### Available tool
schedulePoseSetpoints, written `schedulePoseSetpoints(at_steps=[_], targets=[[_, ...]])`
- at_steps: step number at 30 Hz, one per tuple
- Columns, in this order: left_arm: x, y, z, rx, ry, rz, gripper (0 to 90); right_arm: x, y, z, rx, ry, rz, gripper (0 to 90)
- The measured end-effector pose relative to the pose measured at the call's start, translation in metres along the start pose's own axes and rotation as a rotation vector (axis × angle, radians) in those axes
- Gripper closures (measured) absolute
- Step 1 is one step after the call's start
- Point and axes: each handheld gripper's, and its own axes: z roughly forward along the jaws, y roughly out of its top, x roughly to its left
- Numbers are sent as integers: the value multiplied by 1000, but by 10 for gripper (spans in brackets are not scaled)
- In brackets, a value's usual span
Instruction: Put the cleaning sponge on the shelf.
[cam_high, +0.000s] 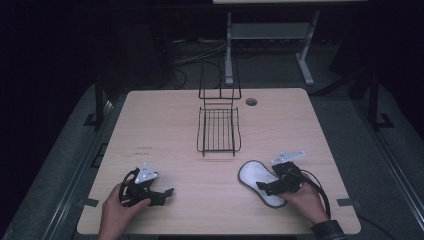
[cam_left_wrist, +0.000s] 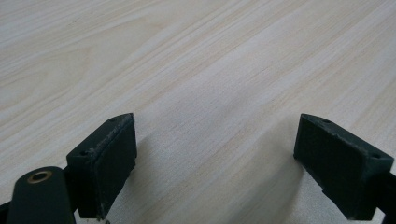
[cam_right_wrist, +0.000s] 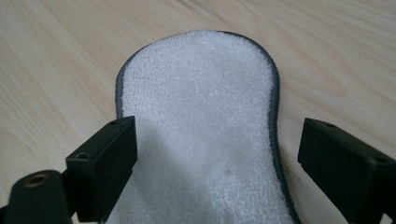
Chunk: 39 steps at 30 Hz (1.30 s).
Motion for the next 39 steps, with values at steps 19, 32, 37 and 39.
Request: schedulePoseSetpoints(at_steps=[19,32,37,39], targets=[[0,0,0,0,0,0,123,4,-3,5,27,22,-2,208],[0,0,0,0,0,0,123,7,0,2,38,7,-45,259],[0,0,0,0,0,0,123,6,2,-3,26,13,-42,316],[0,0,0,0,0,0,123,4,2,-5,21,22,-34,342]])
